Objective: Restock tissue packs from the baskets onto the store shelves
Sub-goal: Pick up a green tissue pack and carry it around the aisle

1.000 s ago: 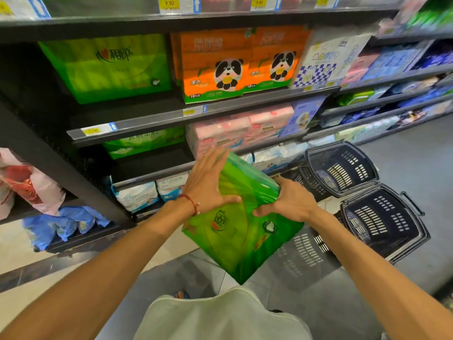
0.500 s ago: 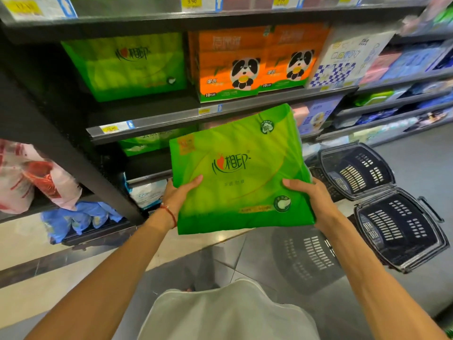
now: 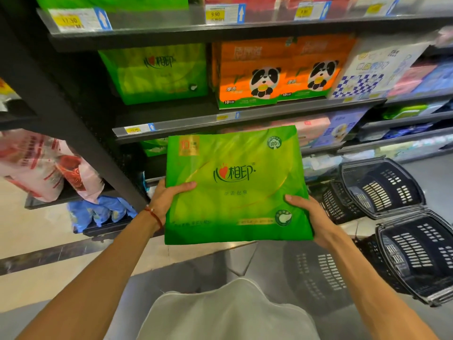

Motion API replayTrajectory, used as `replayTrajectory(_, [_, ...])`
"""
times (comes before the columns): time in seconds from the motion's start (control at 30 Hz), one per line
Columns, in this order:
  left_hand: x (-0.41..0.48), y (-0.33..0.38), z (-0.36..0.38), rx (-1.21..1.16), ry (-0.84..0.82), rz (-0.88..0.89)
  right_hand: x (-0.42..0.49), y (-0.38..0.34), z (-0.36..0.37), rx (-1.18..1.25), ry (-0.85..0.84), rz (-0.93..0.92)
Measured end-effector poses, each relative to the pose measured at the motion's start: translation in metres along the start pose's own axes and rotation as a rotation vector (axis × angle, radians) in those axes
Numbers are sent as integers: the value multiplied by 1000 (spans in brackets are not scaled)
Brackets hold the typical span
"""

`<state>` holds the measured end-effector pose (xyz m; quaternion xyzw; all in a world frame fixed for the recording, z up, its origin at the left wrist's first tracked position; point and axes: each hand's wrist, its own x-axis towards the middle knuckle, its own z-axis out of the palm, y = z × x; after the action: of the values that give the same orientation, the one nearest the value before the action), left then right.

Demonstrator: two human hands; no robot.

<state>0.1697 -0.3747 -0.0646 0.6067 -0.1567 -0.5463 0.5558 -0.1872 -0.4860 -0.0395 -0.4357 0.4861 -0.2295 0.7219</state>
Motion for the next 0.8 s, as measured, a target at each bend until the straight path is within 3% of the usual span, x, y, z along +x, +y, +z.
replayTrajectory(0.33, [-40, 11, -4, 45, 187, 154, 10, -15, -1, 42, -124, -50])
replayTrajectory(0.6, [-77, 0, 6, 160, 168, 132, 15, -12, -6, 4, -143, -22])
replayTrajectory(0.8, [-103, -32, 25, 75, 216, 115, 12, 0, -22, 31, -149, 2])
